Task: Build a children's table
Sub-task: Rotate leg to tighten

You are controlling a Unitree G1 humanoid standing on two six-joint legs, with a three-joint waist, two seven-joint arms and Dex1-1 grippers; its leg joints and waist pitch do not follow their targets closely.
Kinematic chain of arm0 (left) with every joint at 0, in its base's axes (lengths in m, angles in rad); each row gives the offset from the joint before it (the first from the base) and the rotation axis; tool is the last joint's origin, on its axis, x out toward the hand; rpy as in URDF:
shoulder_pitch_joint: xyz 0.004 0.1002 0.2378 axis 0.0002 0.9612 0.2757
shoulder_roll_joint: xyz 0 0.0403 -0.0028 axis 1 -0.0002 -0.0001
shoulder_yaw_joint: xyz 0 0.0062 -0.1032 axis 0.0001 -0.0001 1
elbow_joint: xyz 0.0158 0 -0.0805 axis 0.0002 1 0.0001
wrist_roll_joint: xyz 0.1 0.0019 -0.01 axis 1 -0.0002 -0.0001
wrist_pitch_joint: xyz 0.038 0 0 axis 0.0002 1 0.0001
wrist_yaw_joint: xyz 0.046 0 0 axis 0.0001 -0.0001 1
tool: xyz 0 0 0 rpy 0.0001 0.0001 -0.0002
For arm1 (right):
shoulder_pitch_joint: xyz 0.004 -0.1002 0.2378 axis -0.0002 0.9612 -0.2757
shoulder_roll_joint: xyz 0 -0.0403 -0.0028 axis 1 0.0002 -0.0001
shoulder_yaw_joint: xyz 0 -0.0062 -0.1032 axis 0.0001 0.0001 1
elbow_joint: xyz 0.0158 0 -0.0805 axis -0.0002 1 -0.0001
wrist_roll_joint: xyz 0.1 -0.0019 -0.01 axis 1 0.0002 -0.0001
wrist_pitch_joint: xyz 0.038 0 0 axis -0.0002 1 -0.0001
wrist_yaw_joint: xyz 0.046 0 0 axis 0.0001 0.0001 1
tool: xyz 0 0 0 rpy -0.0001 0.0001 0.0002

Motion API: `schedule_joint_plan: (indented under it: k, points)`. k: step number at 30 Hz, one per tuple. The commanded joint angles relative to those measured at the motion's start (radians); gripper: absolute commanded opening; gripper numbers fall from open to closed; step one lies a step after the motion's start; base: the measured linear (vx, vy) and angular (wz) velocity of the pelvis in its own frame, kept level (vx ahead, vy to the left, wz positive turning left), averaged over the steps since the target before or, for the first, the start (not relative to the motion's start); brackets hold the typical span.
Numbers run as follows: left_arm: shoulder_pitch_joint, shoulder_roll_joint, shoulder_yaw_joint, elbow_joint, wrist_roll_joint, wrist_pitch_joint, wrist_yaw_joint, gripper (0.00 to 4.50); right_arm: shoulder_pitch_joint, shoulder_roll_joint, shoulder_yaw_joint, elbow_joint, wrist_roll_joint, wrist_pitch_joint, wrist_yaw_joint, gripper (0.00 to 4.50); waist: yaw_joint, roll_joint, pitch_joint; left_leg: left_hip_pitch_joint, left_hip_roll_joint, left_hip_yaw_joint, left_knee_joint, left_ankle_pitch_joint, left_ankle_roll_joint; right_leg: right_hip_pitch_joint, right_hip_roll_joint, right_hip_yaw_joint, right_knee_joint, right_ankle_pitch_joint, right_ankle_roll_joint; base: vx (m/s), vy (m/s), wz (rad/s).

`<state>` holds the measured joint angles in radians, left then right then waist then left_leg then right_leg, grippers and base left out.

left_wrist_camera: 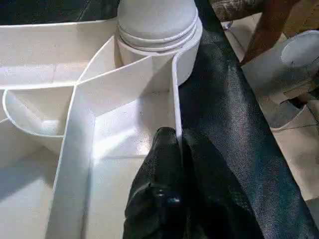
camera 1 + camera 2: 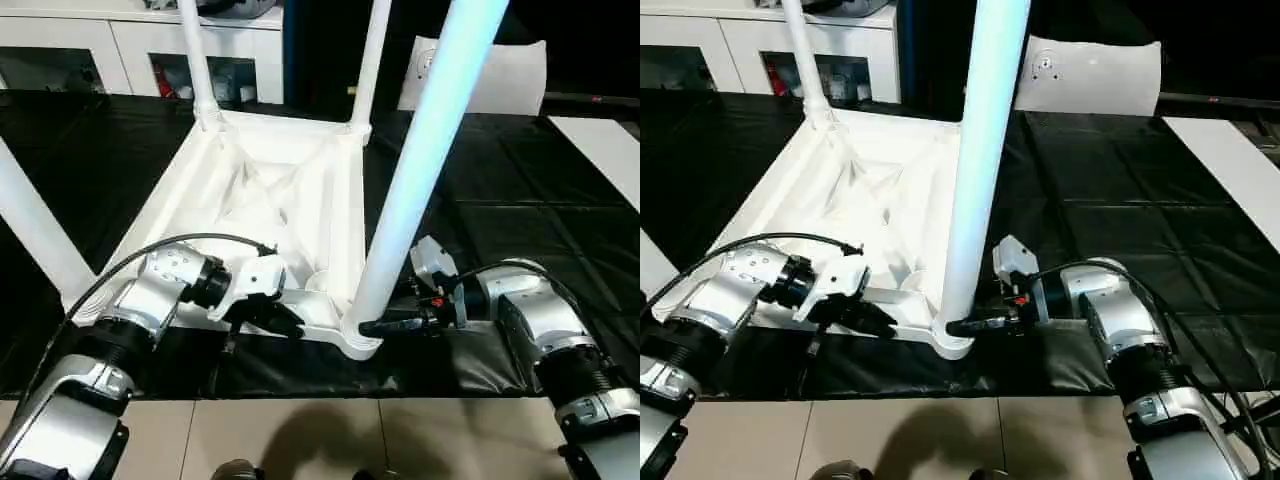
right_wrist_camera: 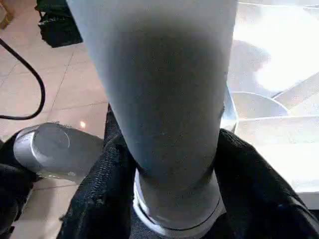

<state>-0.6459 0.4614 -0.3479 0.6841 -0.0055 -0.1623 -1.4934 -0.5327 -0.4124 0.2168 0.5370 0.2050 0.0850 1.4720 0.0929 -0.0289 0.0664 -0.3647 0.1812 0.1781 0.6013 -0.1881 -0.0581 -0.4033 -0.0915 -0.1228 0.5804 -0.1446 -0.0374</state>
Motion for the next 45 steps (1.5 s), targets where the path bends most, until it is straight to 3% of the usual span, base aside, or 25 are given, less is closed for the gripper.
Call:
schedule_joint_plan:
  k: [1,6,8,11,12,14,15,16,17,18,19,20,21,22,23,24,25,26,28,29,30,34,37,42,45]
  points:
    - [-0.016,-0.025,-0.015,-0.005,0.01,0.022,0.006,0.0,0.014,0.006,-0.009,-0.023,0.033,0.03,0.007,1.99,-0.004,0.0,-0.08,0.013,0.064,-0.014,-0.072,-0.183,0.05,0.057,-0.076,0.064,-0.058,-0.324,-0.181,0.0,0.0,0.0]
    - [-0.009,-0.056,0.012,-0.022,0.021,0.106,0.131,0.0,0.065,0.041,-0.031,-0.086,0.048,0.104,-0.098,1.96,0.002,0.0,-0.076,0.019,0.064,-0.014,-0.074,-0.209,0.039,0.052,-0.077,0.063,-0.068,-0.377,-0.163,0.0,0.0,0.0]
    - [-0.005,-0.067,0.019,-0.031,0.023,0.133,0.169,0.0,0.074,0.058,-0.033,-0.094,0.035,0.123,-0.152,1.95,-0.004,0.0,-0.069,0.02,0.06,-0.018,-0.077,-0.253,0.026,0.051,-0.08,0.059,-0.079,-0.47,-0.136,0.0,0.0,0.0]
    - [-0.001,-0.131,0.064,-0.065,-0.008,0.236,0.284,0.0,0.073,0.15,-0.048,-0.058,-0.042,0.143,-0.403,1.95,-0.026,0.001,-0.057,0.03,0.051,-0.025,-0.073,-0.327,-0.007,0.042,-0.081,0.044,-0.106,-0.648,-0.069,-0.017,0.003,-0.03]
    - [0.0,-0.158,0.079,-0.084,-0.017,0.284,0.327,0.0,0.07,0.196,-0.066,-0.048,-0.05,0.157,-0.496,1.95,-0.052,0.002,-0.055,0.04,0.043,-0.034,-0.063,-0.394,-0.024,0.042,-0.08,0.013,-0.134,-0.747,-0.01,-0.051,0.008,-0.08]
    - [-0.005,-0.191,0.094,-0.092,-0.019,0.325,0.386,0.0,0.068,0.243,-0.076,-0.05,-0.058,0.178,-0.583,1.94,-0.07,0.008,-0.054,0.045,0.044,-0.04,-0.06,-0.435,-0.024,0.044,-0.08,-0.006,-0.148,-0.758,0.011,0.0,0.0,0.0]
    - [-0.012,-0.228,0.11,-0.099,-0.023,0.371,0.449,0.0,0.065,0.294,-0.084,-0.051,-0.068,0.203,-0.675,1.94,-0.09,0.024,-0.052,0.051,0.059,-0.048,-0.065,-0.495,-0.024,0.054,-0.077,-0.033,-0.157,-0.721,0.013,0.0,0.0,0.0]
    - [-0.013,-0.235,0.113,-0.1,-0.024,0.38,0.461,0.0,0.064,0.304,-0.084,-0.052,-0.071,0.208,-0.692,1.94,-0.107,0.036,-0.051,0.031,0.092,-0.065,-0.099,-0.596,-0.034,0.086,-0.068,-0.038,-0.124,-0.607,0.0,0.0,0.0,0.0]
    - [-0.016,-0.247,0.119,-0.099,-0.025,0.391,0.482,0.0,0.061,0.32,-0.087,-0.05,-0.074,0.216,-0.721,1.94,-0.107,0.045,-0.052,0.016,0.116,-0.074,-0.13,-0.662,-0.047,0.109,-0.061,-0.027,-0.069,-0.501,-0.018,-0.074,0.01,-0.03]
    - [-0.026,-0.275,0.132,-0.092,-0.028,0.41,0.531,0.0,0.051,0.358,-0.096,-0.043,-0.079,0.233,-0.786,1.94,-0.092,0.049,-0.038,-0.021,0.147,-0.065,-0.21,-0.796,-0.067,0.125,-0.034,0.006,0.07,-0.299,-0.052,-0.074,0.01,-0.03]
    - [-0.037,-0.314,0.153,-0.091,-0.027,0.435,0.611,0.0,0.035,0.41,-0.106,-0.036,-0.096,0.249,-0.88,1.94,-0.076,0.025,-0.034,0.004,0.121,-0.022,-0.221,-0.814,-0.073,0.093,-0.021,0.043,0.096,-0.276,-0.054,0.0,0.0,0.0]
    - [-0.038,-0.319,0.156,-0.092,-0.026,0.439,0.623,0.0,0.034,0.416,-0.107,-0.035,-0.099,0.25,-0.892,1.94,-0.079,-0.006,-0.038,0.04,0.079,-0.015,-0.162,-0.746,-0.078,0.052,-0.032,0.072,0.024,-0.471,-0.042,0.095,-0.074,0.04]
    - [-0.045,-0.352,0.175,-0.101,-0.023,0.466,0.688,0.0,0.021,0.455,-0.112,-0.034,-0.117,0.261,-0.965,1.94,-0.089,-0.054,-0.016,0.181,-0.037,0.009,0.127,-0.414,-0.055,-0.129,-0.085,0.01,-0.236,-1.141,0.062,0.095,-0.074,0.04]
    - [-0.05,-0.366,0.183,-0.106,-0.019,0.476,0.721,0.0,0.012,0.472,-0.112,-0.03,-0.127,0.266,-0.997,1.94,-0.081,-0.036,-0.048,0.029,-0.025,-0.036,0.082,-0.2,0.001,0.053,-0.167,0.077,-0.154,-1.111,0.075,0.187,0.007,-0.4]
    - [-0.053,-0.374,0.187,-0.11,-0.016,0.484,0.74,0.0,0.008,0.483,-0.113,-0.029,-0.132,0.27,-1.017,1.94,-0.071,-0.027,-0.052,-0.018,-0.003,-0.049,0.039,-0.159,0.003,0.105,-0.175,0.079,-0.119,-1.011,0.08,0.105,0.018,-0.24]
    - [-0.056,-0.381,0.191,-0.113,-0.013,0.491,0.758,0.0,0.0,0.497,-0.122,-0.021,-0.13,0.281,-1.041,1.94,-0.066,-0.005,-0.066,0.018,0.029,-0.052,-0.046,-0.116,0.02,0.052,-0.076,0.062,-0.074,-0.601,0.008,0.105,0.018,-0.24]
    - [-0.058,-0.384,0.191,-0.115,-0.011,0.497,0.764,0.0,-0.006,0.506,-0.13,-0.015,-0.124,0.282,-1.053,1.94,-0.067,0.003,-0.071,0.03,0.038,-0.051,-0.051,-0.117,0.016,0.051,-0.067,0.063,-0.061,-0.477,-0.037,0.0,0.0,0.0]
    - [-0.058,-0.387,0.19,-0.122,-0.008,0.507,0.772,0.0,-0.01,0.515,-0.136,-0.013,-0.122,0.275,-1.063,1.94,-0.073,0.001,-0.074,0.023,0.042,-0.048,-0.061,-0.101,0.037,0.061,-0.061,0.068,-0.045,-0.299,-0.116,0.0,0.0,0.0]
    - [-0.058,-0.387,0.188,-0.126,-0.005,0.511,0.774,0.0,-0.009,0.521,-0.146,-0.017,-0.119,0.24,-1.072,1.94,-0.074,-0.002,-0.072,0.02,0.04,-0.043,-0.064,-0.119,0.057,0.064,-0.064,0.068,-0.049,-0.286,-0.146,0.0,0.0,0.0]
    - [-0.057,-0.381,0.186,-0.126,-0.003,0.504,0.767,0.0,-0.003,0.515,-0.145,-0.026,-0.113,0.223,-1.047,1.94,-0.076,-0.004,-0.069,0.025,0.032,-0.038,-0.061,-0.174,0.064,0.058,-0.066,0.065,-0.067,-0.395,-0.142,0.0,0.0,0.0]
    - [-0.054,-0.375,0.185,-0.13,0.003,0.499,0.762,0.0,0.005,0.509,-0.147,-0.041,-0.109,0.214,-1.025,2.5,-0.074,0.0,-0.07,0.019,0.028,-0.037,-0.06,-0.173,0.067,0.059,-0.072,0.065,-0.079,-0.457,-0.124,0.0,0.0,0.0]
    - [-0.04,-0.348,0.183,-0.145,0.008,0.495,0.726,0.0,0.028,0.481,-0.151,-0.08,-0.091,0.221,-0.98,2.76,-0.071,0.001,-0.07,0.018,0.033,-0.035,-0.065,-0.154,0.076,0.057,-0.069,0.061,-0.082,-0.44,-0.111,0.0,0.0,0.0]
    - [-0.012,-0.285,0.167,-0.173,0.006,0.48,0.646,0.0,0.068,0.4,-0.147,-0.127,-0.088,0.194,-0.893,3.13,-0.07,-0.003,-0.072,0.013,0.038,-0.036,-0.066,-0.149,0.077,0.062,-0.07,0.06,-0.077,-0.424,-0.112,0.0,0.0,0.0]
    - [0.02,-0.21,0.137,-0.191,0.012,0.425,0.539,0.0,0.103,0.302,-0.145,-0.165,-0.072,0.17,-0.772,3.62,-0.069,-0.002,-0.074,0.01,0.043,-0.034,-0.065,-0.124,0.1,0.062,-0.072,0.066,-0.065,-0.35,-0.14,0.0,0.0,0.0]
    - [0.044,-0.157,0.116,-0.202,-0.002,0.356,0.419,0.0,0.12,0.214,-0.135,-0.191,-0.061,0.142,-0.648,3.74,-0.068,-0.003,-0.074,0.009,0.041,-0.032,-0.064,-0.117,0.095,0.063,-0.072,0.065,-0.065,-0.352,-0.149,0.0,0.0,0.0]
